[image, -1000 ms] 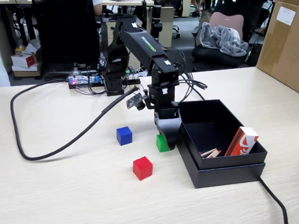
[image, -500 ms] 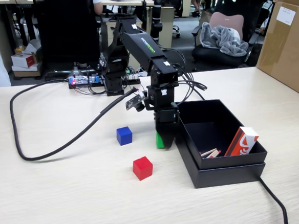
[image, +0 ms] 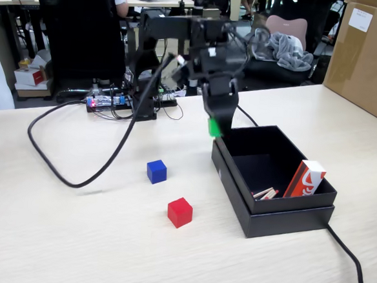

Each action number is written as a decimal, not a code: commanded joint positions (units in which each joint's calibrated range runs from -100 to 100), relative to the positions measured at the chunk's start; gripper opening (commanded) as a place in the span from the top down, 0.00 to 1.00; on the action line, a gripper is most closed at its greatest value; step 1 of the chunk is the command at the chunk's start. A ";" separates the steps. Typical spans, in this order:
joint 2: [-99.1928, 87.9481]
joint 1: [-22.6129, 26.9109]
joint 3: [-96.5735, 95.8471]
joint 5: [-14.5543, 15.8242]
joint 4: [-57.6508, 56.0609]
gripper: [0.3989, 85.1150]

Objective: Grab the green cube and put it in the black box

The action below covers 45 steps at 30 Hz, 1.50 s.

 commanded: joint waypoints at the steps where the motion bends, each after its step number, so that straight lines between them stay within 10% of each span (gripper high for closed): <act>1: -4.85 2.34 6.29 0.00 -0.03 0.99; 26: 30.03 5.32 4.65 2.49 3.00 0.99; 36: 27.73 5.81 1.93 1.51 7.06 0.53; 45: 7.08 4.98 1.12 1.51 7.23 0.46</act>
